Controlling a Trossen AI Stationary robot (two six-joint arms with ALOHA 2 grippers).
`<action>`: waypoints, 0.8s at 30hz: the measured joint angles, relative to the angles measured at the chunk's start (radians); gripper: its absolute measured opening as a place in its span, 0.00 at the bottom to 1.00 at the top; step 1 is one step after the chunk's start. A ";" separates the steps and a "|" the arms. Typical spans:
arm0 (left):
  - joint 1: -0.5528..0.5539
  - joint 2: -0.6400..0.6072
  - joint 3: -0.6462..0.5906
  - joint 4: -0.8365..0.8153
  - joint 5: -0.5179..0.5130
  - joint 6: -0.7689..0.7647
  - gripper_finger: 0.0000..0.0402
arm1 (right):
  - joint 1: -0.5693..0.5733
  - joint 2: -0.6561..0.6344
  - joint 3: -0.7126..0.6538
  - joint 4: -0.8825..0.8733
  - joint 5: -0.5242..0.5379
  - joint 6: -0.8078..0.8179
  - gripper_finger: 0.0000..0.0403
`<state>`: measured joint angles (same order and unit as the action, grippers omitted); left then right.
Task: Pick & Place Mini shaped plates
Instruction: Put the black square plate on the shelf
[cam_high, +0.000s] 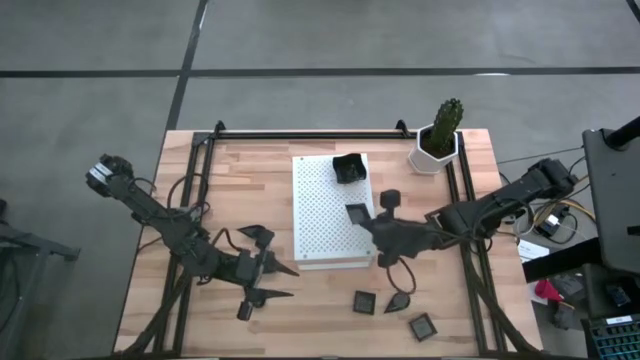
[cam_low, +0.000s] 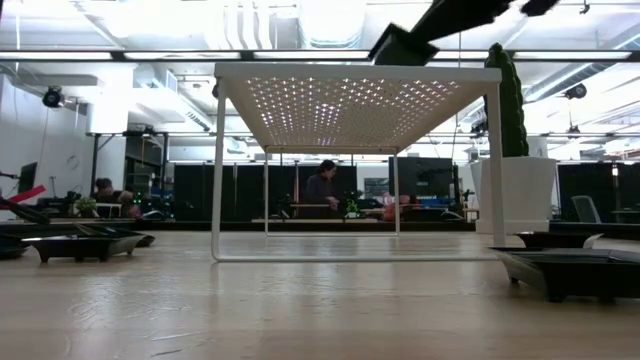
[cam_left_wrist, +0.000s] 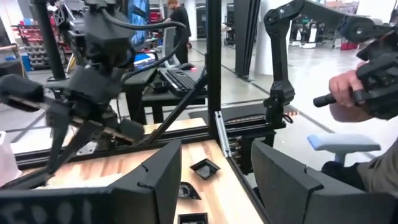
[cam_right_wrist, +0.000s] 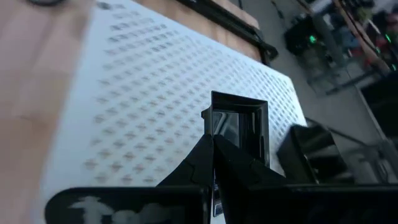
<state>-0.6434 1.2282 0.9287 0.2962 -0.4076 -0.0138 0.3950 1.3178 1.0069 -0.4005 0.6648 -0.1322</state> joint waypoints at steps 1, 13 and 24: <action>0.000 0.000 0.000 0.000 -0.003 0.008 0.47 | -0.010 0.009 0.011 -0.001 0.002 0.007 0.02; 0.001 0.000 0.000 0.000 -0.040 0.022 0.47 | -0.085 0.236 0.258 -0.317 0.023 0.081 0.02; 0.001 0.000 0.000 0.000 -0.040 0.022 0.47 | -0.086 0.322 0.321 -0.463 0.109 0.131 0.02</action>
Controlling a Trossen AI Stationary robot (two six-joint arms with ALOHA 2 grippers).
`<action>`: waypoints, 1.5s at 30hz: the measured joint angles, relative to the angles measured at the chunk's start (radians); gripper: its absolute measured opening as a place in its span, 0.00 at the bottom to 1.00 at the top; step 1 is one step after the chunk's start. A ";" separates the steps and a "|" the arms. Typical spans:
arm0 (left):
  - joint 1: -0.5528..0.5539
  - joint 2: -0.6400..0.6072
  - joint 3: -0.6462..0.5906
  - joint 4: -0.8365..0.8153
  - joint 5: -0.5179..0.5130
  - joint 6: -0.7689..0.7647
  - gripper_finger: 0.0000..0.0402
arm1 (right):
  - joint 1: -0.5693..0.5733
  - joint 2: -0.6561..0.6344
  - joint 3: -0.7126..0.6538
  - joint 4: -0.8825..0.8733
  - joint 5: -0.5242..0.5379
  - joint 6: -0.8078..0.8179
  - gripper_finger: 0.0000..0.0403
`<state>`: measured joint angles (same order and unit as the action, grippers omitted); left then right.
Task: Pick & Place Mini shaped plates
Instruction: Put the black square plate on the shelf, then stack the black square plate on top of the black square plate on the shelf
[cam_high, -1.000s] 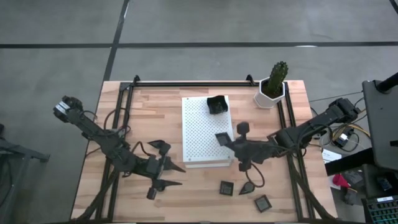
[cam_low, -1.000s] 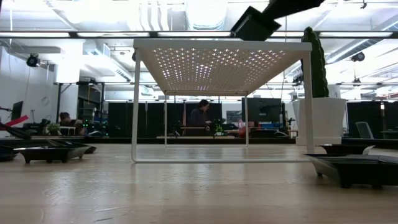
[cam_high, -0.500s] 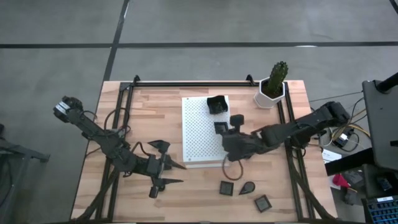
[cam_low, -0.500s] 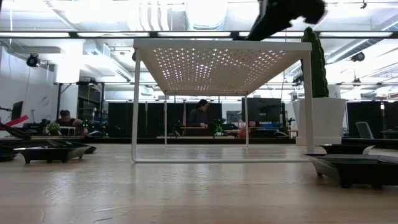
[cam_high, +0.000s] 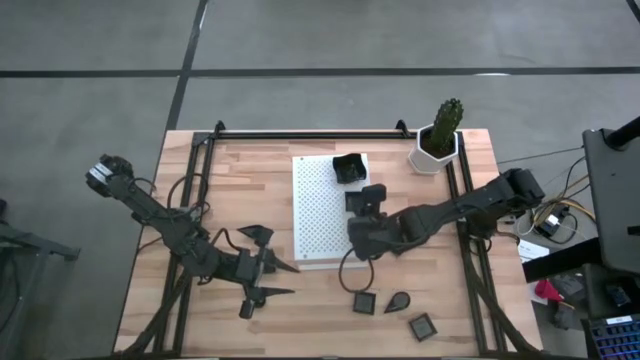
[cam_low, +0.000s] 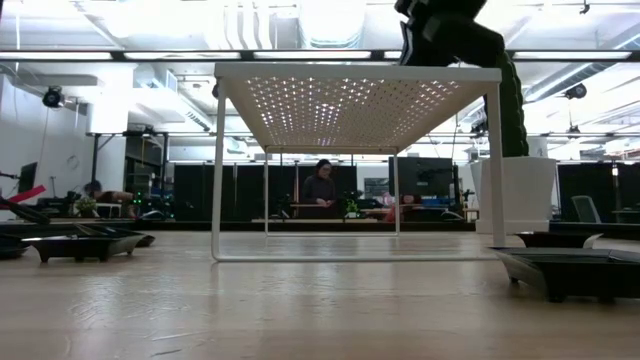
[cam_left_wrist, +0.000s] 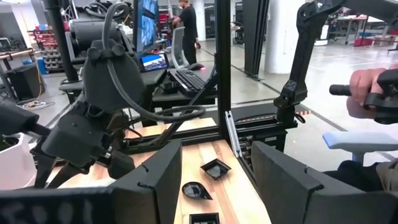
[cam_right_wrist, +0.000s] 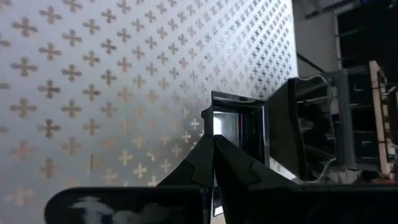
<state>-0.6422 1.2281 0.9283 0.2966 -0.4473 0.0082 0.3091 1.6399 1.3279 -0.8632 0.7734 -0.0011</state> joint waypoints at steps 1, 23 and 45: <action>0.000 0.000 0.000 0.000 0.000 0.000 0.47 | -0.001 -0.001 -0.003 0.007 0.005 0.001 0.02; 0.000 0.000 0.000 0.001 0.000 0.000 0.47 | -0.002 -0.004 -0.010 0.015 -0.067 -0.045 0.02; 0.000 0.000 0.000 0.001 0.000 0.000 0.47 | 0.010 -0.015 -0.010 0.024 -0.075 -0.043 0.26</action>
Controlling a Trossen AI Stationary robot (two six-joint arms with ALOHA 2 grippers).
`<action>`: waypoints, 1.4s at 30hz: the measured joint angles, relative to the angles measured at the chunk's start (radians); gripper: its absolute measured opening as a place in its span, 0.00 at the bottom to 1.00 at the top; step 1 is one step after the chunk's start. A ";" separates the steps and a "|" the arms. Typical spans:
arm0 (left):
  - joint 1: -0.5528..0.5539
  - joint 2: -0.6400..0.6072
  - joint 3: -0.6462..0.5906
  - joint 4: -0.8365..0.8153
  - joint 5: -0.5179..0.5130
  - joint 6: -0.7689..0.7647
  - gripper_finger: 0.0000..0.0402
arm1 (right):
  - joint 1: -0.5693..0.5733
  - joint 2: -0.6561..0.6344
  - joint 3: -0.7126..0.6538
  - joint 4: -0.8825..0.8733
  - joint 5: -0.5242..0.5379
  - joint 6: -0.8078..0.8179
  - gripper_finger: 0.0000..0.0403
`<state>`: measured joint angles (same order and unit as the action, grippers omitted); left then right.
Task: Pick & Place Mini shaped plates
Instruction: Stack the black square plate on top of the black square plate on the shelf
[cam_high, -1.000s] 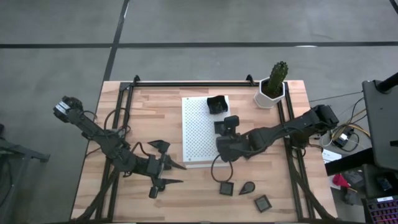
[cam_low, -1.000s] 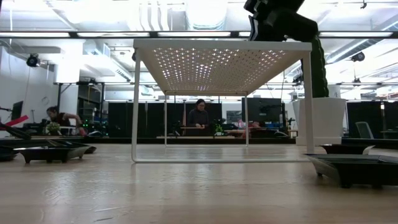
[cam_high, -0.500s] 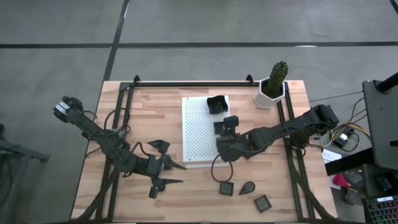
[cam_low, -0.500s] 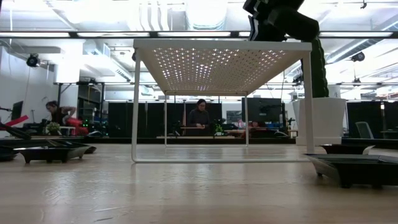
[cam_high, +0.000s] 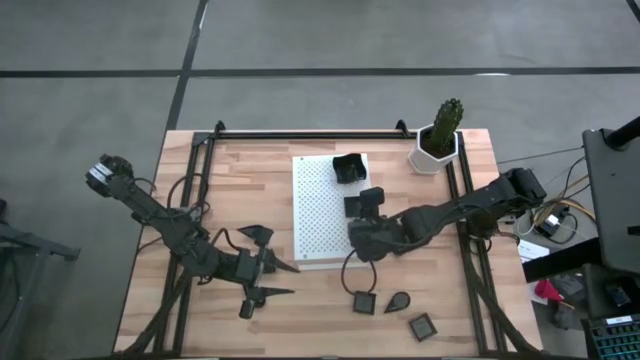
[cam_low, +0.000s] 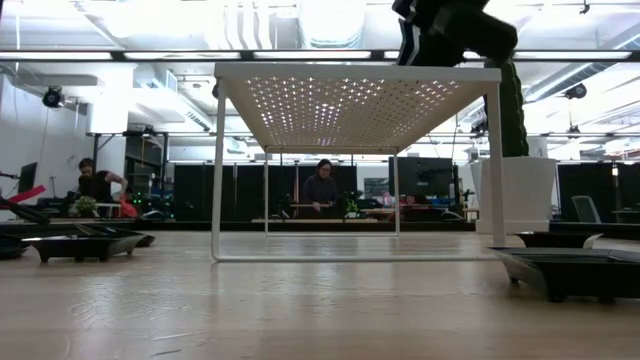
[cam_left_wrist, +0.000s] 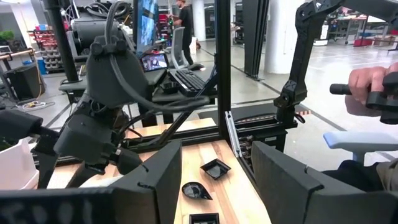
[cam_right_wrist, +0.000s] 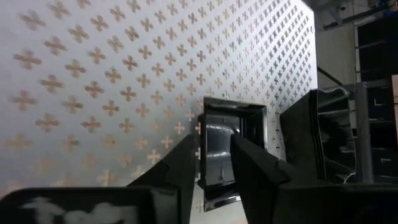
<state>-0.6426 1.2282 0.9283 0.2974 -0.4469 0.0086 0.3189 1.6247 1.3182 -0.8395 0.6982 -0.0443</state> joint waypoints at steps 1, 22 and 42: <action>0.000 0.000 0.000 0.000 0.000 0.000 0.47 | 0.004 -0.005 0.000 0.001 0.000 0.000 0.27; 0.001 0.000 0.000 -0.008 0.000 0.000 0.47 | 0.173 -0.178 -0.027 -0.212 -0.168 0.229 0.24; 0.001 0.000 0.000 -0.017 0.000 -0.001 0.47 | 0.361 -0.174 -0.334 -0.150 -0.286 0.430 0.18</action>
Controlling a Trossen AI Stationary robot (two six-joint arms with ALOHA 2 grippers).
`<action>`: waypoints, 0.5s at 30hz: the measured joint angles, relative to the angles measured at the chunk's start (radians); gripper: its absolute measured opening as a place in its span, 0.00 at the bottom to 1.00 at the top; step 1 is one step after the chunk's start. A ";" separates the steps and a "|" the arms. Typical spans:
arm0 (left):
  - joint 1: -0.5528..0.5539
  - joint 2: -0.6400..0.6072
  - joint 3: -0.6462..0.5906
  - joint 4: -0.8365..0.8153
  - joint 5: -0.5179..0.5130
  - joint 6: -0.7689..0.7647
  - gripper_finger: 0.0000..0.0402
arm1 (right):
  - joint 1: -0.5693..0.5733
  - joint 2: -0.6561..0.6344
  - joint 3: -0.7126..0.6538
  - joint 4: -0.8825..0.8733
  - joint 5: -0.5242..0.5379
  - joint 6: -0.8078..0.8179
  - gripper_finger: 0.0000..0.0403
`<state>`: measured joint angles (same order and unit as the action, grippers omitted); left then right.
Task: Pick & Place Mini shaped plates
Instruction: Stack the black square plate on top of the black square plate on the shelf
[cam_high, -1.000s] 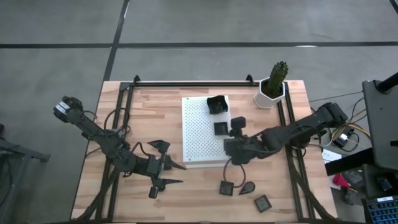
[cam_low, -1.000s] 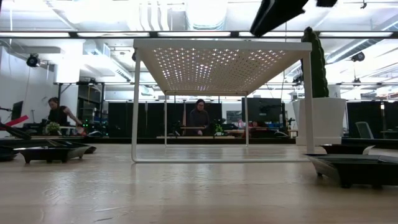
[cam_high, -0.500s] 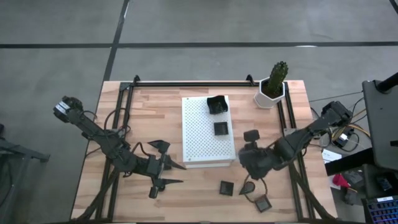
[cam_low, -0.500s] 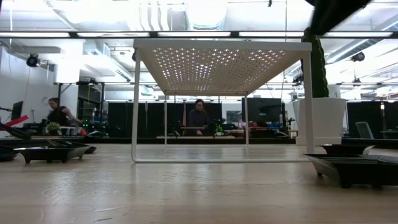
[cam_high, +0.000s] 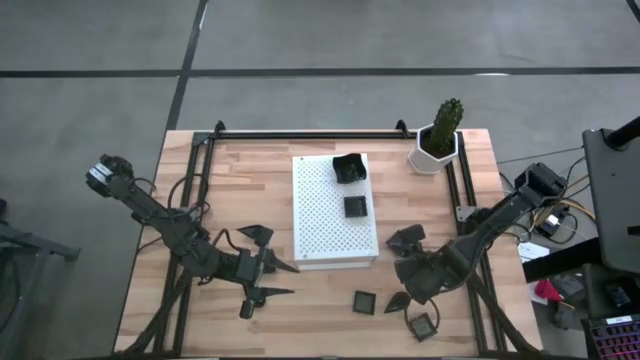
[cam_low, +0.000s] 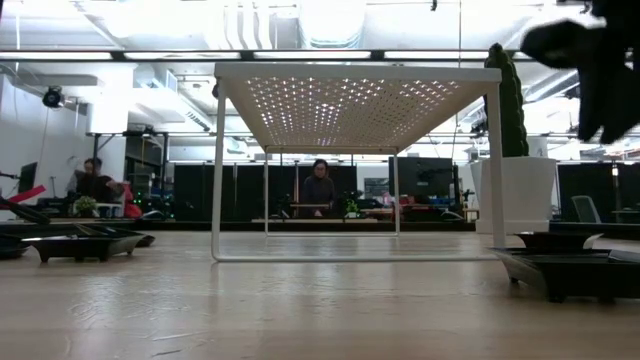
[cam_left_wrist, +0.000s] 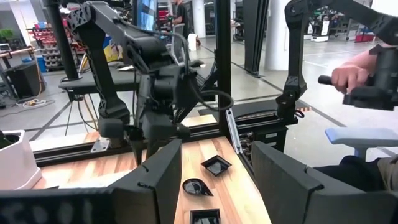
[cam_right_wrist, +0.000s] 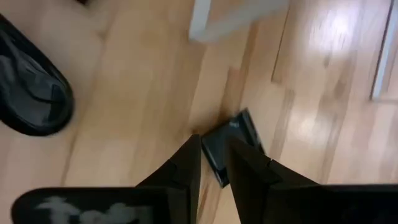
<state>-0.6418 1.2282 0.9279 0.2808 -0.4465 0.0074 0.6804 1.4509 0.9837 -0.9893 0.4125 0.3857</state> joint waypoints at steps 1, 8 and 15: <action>0.000 0.000 0.000 -0.002 0.000 0.000 0.47 | 0.003 0.000 -0.017 0.002 0.003 0.007 0.18; -0.001 0.000 0.000 -0.007 0.000 0.000 0.47 | 0.002 0.004 -0.150 0.122 0.005 0.002 0.17; -0.001 0.000 0.000 -0.006 0.000 0.000 0.47 | 0.002 0.004 -0.224 0.165 0.006 0.000 0.19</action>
<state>-0.6426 1.2282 0.9279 0.2745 -0.4465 0.0078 0.6827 1.4548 0.7599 -0.8240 0.4186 0.3859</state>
